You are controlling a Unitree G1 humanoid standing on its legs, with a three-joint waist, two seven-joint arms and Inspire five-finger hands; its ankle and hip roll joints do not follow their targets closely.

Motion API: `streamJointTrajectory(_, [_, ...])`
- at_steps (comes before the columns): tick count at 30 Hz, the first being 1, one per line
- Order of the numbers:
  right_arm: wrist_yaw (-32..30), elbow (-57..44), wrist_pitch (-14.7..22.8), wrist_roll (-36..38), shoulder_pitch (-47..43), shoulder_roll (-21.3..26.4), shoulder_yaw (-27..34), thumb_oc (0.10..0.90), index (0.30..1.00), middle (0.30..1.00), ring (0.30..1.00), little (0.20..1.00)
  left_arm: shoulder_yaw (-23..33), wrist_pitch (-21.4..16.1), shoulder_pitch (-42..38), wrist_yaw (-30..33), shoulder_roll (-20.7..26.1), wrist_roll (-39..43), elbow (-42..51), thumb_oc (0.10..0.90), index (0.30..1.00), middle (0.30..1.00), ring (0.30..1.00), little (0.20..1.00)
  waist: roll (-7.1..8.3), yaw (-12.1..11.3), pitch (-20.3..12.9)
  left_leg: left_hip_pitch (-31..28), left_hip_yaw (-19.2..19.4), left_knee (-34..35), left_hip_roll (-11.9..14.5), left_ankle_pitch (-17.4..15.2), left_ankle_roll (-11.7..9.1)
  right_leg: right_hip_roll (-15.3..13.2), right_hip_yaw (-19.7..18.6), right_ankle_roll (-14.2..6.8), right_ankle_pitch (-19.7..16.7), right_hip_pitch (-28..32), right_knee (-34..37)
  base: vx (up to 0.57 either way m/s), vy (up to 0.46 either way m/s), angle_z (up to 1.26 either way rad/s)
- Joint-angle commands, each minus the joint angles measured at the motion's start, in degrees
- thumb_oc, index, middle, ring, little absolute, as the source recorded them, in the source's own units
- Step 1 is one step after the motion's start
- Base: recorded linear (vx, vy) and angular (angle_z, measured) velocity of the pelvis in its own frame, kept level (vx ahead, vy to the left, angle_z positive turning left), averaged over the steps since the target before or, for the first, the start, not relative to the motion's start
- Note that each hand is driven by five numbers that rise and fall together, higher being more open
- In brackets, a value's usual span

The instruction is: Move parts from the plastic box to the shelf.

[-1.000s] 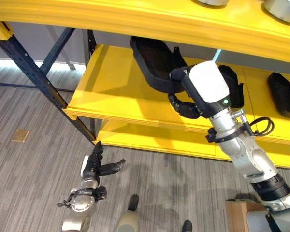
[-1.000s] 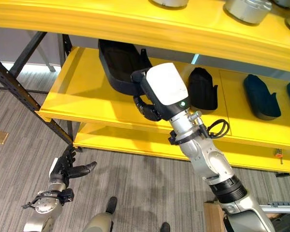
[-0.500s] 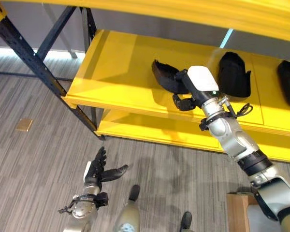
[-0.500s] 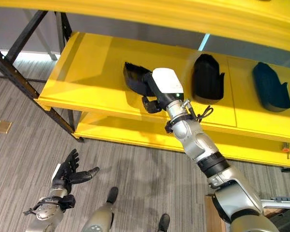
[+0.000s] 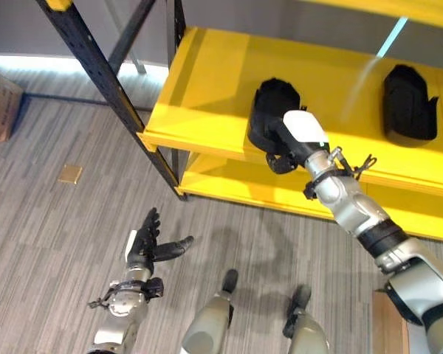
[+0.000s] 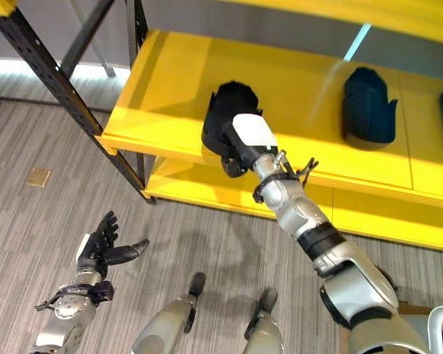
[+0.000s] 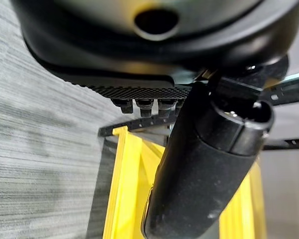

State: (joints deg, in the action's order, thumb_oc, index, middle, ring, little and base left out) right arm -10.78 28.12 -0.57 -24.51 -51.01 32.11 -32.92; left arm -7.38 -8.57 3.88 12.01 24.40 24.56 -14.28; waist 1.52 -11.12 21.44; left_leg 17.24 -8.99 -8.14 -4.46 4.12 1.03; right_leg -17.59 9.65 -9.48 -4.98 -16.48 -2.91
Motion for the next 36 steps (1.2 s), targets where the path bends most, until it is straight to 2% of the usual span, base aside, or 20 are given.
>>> streamJointTrajectory(1, [-3.7,-0.1,2.0,1.5,-10.8,3.4,0.6,0.400,0.300,0.300,0.300,0.300,-0.9,-5.4,1.5,-0.6,2.5,0.3,5.9,0.900,1.000,1.000,1.000,1.000,2.25,-0.7,-3.5,-2.7,-0.9,-0.5,3.7,-5.5,-2.8,-0.1,1.8,-0.7,-5.7,2.0,0.5,-0.07,-0.223,0.68])
streamJointTrajectory(2, [-3.6,0.9,2.0,1.2,-13.1,3.8,-0.8,0.400,0.300,0.300,0.300,0.300,-1.1,-5.2,2.6,-1.2,2.3,1.7,5.7,0.900,1.000,1.000,1.000,1.000,1.93,-1.3,-3.2,-1.9,-0.8,-0.3,4.7,-4.9,-3.4,0.1,3.9,-0.6,-5.6,1.5,0.0,-0.03,-0.114,0.58])
streamJointTrajectory(8, [-4.3,4.1,2.3,1.9,-17.5,4.2,-3.4,0.400,0.300,0.300,0.300,0.300,-1.7,-5.1,3.1,-2.1,3.2,2.7,5.3,0.900,1.000,1.000,1.000,1.000,0.52,-0.8,-2.3,0.4,-2.3,1.2,7.5,-2.8,-4.7,2.5,4.6,0.9,-3.4,-0.4,-1.4,-0.05,-0.151,0.06])
streamJointTrajectory(14, [-4.2,6.4,2.0,1.6,-21.0,5.6,-5.9,0.400,0.300,0.300,0.300,0.300,-2.2,-5.1,2.9,-2.2,3.6,3.1,5.6,0.900,1.000,1.000,1.000,1.000,-0.64,-0.4,-1.5,0.1,-2.2,4.0,9.5,-1.2,-5.4,4.0,4.3,1.3,-2.0,-2.1,-3.0,-0.03,-0.092,-0.03])
streamJointTrajectory(23, [-4.4,9.2,1.7,1.2,-23.6,7.1,-8.0,0.400,0.300,0.300,0.300,0.300,-2.8,-5.0,2.5,-2.2,3.7,3.3,5.2,0.900,1.000,1.000,1.000,1.000,-1.60,0.5,-1.6,-0.5,-1.6,6.0,10.4,-0.3,-5.6,4.8,3.3,1.6,-1.4,-3.3,-3.8,-0.01,-0.018,-0.06])
streamJointTrajectory(36, [-5.9,18.6,0.6,1.5,-27.4,5.3,-9.5,0.400,0.300,0.300,0.300,0.300,-3.6,-5.3,1.5,-2.2,4.5,4.2,6.2,0.900,1.000,1.000,1.000,1.000,-2.48,0.8,-1.5,-0.7,-1.5,6.5,10.6,-0.1,-5.8,5.1,3.4,1.6,-0.9,-3.6,-4.5,0.00,0.000,0.00])
